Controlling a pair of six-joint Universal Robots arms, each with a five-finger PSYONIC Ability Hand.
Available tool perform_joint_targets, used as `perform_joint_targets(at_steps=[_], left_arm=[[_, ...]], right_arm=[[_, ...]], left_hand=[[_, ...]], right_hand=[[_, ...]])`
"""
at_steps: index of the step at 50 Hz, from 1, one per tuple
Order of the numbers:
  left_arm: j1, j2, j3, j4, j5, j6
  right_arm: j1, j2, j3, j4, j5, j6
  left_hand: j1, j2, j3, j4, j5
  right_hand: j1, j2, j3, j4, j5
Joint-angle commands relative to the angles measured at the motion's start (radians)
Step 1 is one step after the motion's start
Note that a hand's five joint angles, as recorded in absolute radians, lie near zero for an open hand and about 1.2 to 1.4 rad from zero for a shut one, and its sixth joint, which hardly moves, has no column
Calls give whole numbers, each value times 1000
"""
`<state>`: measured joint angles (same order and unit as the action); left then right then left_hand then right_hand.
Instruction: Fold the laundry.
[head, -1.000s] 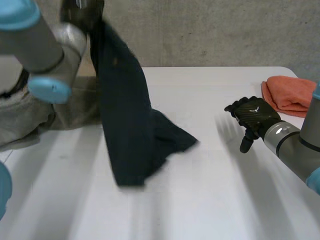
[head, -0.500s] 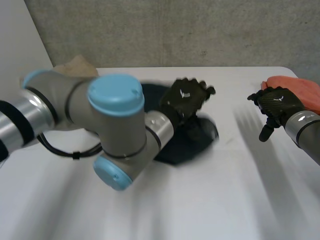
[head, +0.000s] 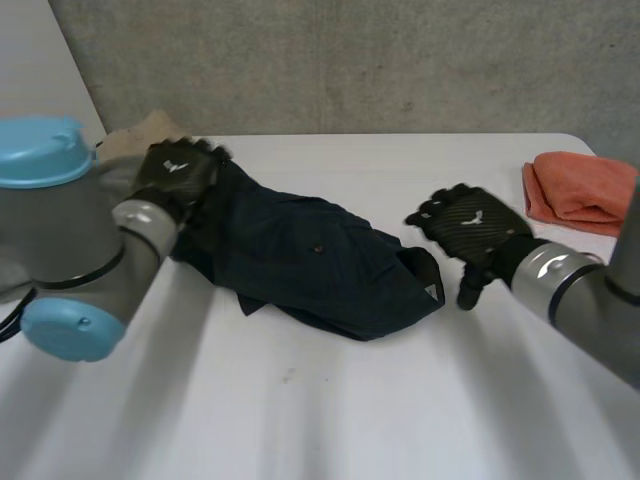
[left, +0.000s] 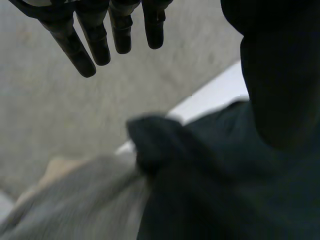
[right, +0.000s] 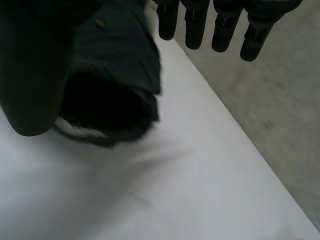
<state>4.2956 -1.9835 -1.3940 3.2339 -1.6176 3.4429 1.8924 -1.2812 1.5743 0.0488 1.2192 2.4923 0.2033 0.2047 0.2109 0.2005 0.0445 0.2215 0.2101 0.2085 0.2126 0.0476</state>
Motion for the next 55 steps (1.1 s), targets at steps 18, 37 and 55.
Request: perform_joint_targets(at_steps=[18, 37, 55], left_arm=[[145, -262, 127, -13, 281, 35], [44, -86, 113, -94, 131, 47], [-5, -218, 420, -132, 163, 59]], right_arm=[[226, 295, -272, 5, 252, 145], [-68, -43, 70, 381, 113, -445], [-39, 97, -407, 253, 53, 272]], left_hand=[[-25, -26, -33, -22, -41], [43, 41, 35, 45, 27], [-7, -9, -15, -5, -23]], right_hand=[[1175, 1186, 1188, 1184, 1174], [1151, 1162, 1164, 1160, 1150], [-3, 8, 10, 6, -4]])
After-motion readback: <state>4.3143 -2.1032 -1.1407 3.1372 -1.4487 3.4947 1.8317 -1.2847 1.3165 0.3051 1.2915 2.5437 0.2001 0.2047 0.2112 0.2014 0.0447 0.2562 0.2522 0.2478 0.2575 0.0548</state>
